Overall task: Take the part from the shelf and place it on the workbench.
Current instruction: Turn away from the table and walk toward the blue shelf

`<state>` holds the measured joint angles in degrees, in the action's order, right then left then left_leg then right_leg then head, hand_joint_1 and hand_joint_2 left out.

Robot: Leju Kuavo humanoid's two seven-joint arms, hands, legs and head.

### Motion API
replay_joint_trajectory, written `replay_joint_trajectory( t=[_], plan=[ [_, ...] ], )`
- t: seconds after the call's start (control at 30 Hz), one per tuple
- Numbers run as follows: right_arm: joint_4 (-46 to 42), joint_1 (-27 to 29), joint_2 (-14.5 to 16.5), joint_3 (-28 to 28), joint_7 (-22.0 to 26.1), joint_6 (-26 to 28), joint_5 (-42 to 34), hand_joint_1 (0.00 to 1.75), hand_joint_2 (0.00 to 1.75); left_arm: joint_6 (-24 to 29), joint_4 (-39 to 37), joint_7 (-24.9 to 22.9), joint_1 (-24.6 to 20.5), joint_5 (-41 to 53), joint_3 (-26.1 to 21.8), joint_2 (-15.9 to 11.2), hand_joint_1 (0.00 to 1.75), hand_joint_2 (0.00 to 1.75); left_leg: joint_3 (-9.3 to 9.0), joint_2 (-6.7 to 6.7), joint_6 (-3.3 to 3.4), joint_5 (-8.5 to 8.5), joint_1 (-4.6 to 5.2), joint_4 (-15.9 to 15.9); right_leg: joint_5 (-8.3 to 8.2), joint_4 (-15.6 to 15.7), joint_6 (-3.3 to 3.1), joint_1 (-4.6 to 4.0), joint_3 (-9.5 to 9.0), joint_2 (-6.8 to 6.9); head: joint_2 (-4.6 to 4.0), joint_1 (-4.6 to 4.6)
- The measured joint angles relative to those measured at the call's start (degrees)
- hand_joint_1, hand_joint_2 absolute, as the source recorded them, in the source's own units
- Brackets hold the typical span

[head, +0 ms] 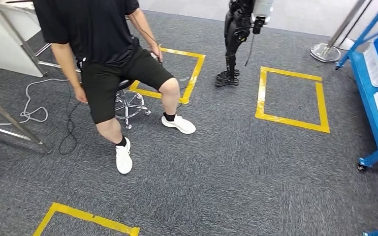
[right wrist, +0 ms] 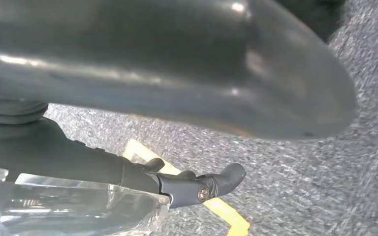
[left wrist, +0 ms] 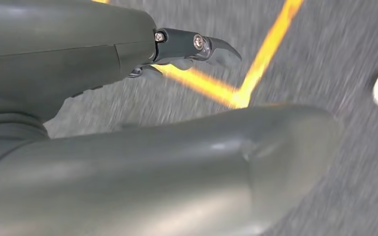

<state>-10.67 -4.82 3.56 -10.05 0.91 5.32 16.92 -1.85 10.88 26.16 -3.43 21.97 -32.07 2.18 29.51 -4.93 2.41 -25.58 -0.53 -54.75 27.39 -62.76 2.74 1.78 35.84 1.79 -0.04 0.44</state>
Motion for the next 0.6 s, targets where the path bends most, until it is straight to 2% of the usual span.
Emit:
replay_joint_trajectory(
  t=[0.03,0.07,0.1,0.17,0.2,0.23,0.27,0.3,0.33,0.37,0.4,0.43,0.47,0.53,0.6],
  plan=[
    [-0.01,-0.16,0.03,-0.01,-0.16,-0.1,0.42,0.0,0.0,-0.81,0.03,-0.84,0.01,0.21,0.13,-0.13,0.0,0.0,0.01,-0.69,-0.52,-0.28,0.09,-0.29,-0.89,3.64,0.24,0.04,-2.26,1.58,0.0,0.1],
    [-0.02,-0.33,0.09,-0.01,-0.26,-0.16,0.76,0.0,0.0,-1.26,0.06,-1.52,0.01,0.39,0.24,-0.26,0.0,0.0,-0.06,-1.33,-1.07,-0.56,0.21,-0.54,-1.41,6.01,0.07,0.05,-3.71,2.66,0.0,-0.01],
    [-0.03,-0.46,0.14,-0.01,-0.34,-0.22,1.02,0.0,0.0,-1.46,0.09,-1.98,-0.03,0.48,0.33,-0.39,0.0,0.0,-0.2,-1.99,-1.57,-0.84,0.31,-0.76,-1.57,6.97,-0.34,-0.09,-4.18,3.25,0.0,-0.11],
    [-0.03,-0.45,0.11,-0.01,-0.48,-0.3,1.31,0.0,0.0,-1.47,0.12,-2.57,-0.23,0.55,0.43,-0.44,0.0,0.0,-0.59,-3.01,-2.37,-1.21,0.04,-0.87,-1.73,6.8,-1.4,-0.24,-3.86,1.91,0.0,-0.44],
    [-0.02,-0.38,0.08,-0.01,-0.55,-0.33,1.44,0.0,0.0,-1.31,0.13,-2.85,-0.34,0.57,0.44,-0.43,0.0,0.0,-0.61,-2.36,-2.78,-1.69,-0.26,-1.28,-1.85,6.85,-1.83,-0.15,-3.83,1.19,0.0,-0.51],
    [-0.02,-0.36,0.05,-0.01,-0.67,-0.35,1.58,0.0,0.0,-1.05,0.13,-3.14,-0.38,0.62,0.44,-0.43,0.0,0.0,-0.23,-0.92,-3.1,-2.79,-0.54,-2.45,-2.04,6.89,-2.32,-0.04,-3.9,0.5,0.0,-0.61],
    [-0.02,-0.37,0.07,-0.01,-0.76,-0.36,1.75,0.0,0.0,-0.8,0.13,-3.42,-0.29,0.71,0.43,-0.43,0.0,0.0,0.73,1.04,-3.32,-4.62,-0.73,-4.9,-2.28,6.93,-2.78,0.0,-3.99,-0.23,0.0,-0.71],
    [-0.02,-0.38,0.1,-0.01,-0.85,-0.36,1.91,0.0,0.0,-0.61,0.12,-3.67,-0.13,0.87,0.43,-0.44,0.0,0.0,2.23,3.04,-3.36,-6.91,-0.8,-8.47,-2.46,6.93,-3.15,-0.18,-3.85,-1.01,0.0,-0.84],
    [-0.02,-0.38,0.13,-0.01,-0.91,-0.37,2.01,0.0,0.0,-0.43,0.11,-3.84,0.07,1.01,0.43,-0.45,0.0,0.0,4.11,4.19,-3.2,-9.12,-0.8,-12.67,-2.61,6.89,-3.43,-0.53,-3.72,-1.84,0.0,-0.9],
    [-0.02,-0.35,0.17,-0.01,-0.91,-0.38,2.07,0.0,0.0,-0.33,0.1,-3.97,0.24,1.14,0.43,-0.44,0.0,0.0,5.83,4.71,-2.99,-10.59,-0.77,-16.3,-2.7,6.86,-3.61,-0.92,-3.6,-2.75,0.0,-0.92],
    [-0.02,-0.27,0.17,-0.01,-0.92,-0.39,2.08,0.0,0.0,-0.21,0.09,-4.05,0.32,1.23,0.43,-0.43,0.0,0.0,6.86,4.89,-2.71,-10.84,-0.74,-18.22,-2.76,6.84,-3.71,-1.27,-3.55,-3.66,0.0,-0.92],
    [-0.02,-0.18,0.17,-0.01,-0.93,-0.4,2.08,0.0,0.0,-0.13,0.09,-4.1,0.35,1.25,0.43,-0.42,0.0,0.0,6.93,5.02,-2.31,-9.91,-0.67,-17.99,-2.82,6.82,-3.8,-1.58,-3.56,-4.54,0.0,-0.91],
    [-0.02,-0.12,0.17,-0.01,-0.95,-0.4,2.08,0.0,0.0,-0.08,0.09,-4.1,0.34,1.26,0.43,-0.42,0.0,0.0,5.99,5.25,-1.84,-8.07,-0.55,-15.67,-2.88,6.82,-3.88,-1.81,-3.62,-5.36,0.0,-0.9],
    [-0.02,-0.1,0.3,-0.01,-0.96,-0.41,2.08,0.0,0.0,-0.03,0.09,-4.11,0.32,1.27,0.43,-0.52,0.0,0.0,2.54,7.2,-0.55,-3.83,-0.09,-8.0,-3.02,6.82,-3.89,-2.06,-3.76,-6.88,0.0,-0.86],
    [-0.02,-0.13,0.52,-0.01,-0.96,-0.42,2.08,0.0,0.0,-0.02,0.09,-4.14,0.28,1.28,0.43,-0.71,0.0,0.0,0.48,8.8,0.55,-1.94,0.43,-3.41,-3.24,6.84,-3.63,-2.01,-3.65,-8.11,0.0,-0.9]
  ],
)
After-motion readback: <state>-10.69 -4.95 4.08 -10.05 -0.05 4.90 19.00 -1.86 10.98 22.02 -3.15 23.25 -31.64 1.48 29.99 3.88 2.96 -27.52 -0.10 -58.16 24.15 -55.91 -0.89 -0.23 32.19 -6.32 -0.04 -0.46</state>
